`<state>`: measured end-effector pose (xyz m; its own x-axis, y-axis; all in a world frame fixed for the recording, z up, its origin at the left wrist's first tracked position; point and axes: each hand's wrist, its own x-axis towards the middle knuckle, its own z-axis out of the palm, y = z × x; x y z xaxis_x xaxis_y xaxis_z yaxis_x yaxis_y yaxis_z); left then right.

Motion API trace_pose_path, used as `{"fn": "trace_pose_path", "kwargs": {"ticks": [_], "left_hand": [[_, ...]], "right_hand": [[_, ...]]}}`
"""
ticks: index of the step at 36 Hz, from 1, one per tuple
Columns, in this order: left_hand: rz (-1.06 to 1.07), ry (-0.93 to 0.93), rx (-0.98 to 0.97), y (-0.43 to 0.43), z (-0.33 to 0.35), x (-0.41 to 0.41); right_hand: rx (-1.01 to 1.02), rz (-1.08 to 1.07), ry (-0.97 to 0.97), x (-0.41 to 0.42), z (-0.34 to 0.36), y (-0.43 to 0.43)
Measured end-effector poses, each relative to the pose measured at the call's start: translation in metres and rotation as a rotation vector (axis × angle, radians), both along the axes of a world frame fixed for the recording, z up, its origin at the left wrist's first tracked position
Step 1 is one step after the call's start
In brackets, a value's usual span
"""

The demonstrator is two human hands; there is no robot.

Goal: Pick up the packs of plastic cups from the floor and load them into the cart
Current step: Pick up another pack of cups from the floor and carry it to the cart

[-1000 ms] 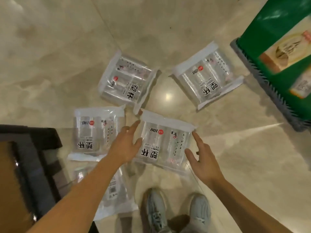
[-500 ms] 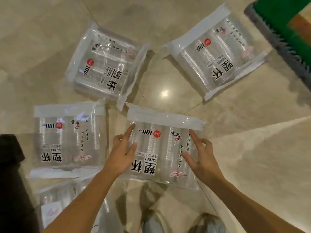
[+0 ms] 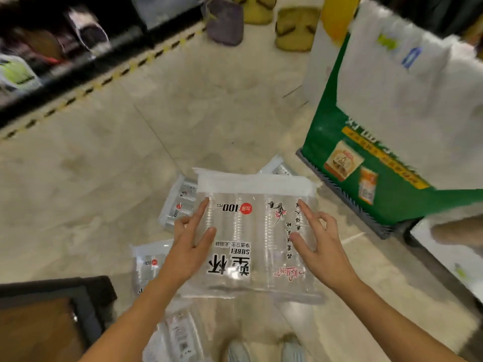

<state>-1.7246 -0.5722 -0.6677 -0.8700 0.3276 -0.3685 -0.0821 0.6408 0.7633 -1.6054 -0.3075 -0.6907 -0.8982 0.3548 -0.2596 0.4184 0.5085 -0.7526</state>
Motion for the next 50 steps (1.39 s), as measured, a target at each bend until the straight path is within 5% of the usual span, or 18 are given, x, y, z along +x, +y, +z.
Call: {"fn": "trace_pose_path", "kwargs": {"ticks": [10, 18, 28, 50], "left_hand": [[-0.108, 0.270, 0.077, 0.064, 0.337, 0.008], [-0.316, 0.405, 0.274, 0.124, 0.497, 0.041], [-0.636, 0.411, 0.292, 0.191, 0.575, 0.102], [-1.360, 0.298, 0.386, 0.299, 0.618, 0.325]], "right_hand": [[0.049, -0.090, 0.243, 0.028, 0.340, 0.052], [0.199, -0.225, 0.378, 0.097, 0.509, 0.091], [0.284, -0.495, 0.382, 0.216, 0.598, 0.102], [0.369, -1.237, 0.327, 0.497, 0.629, 0.000]]}}
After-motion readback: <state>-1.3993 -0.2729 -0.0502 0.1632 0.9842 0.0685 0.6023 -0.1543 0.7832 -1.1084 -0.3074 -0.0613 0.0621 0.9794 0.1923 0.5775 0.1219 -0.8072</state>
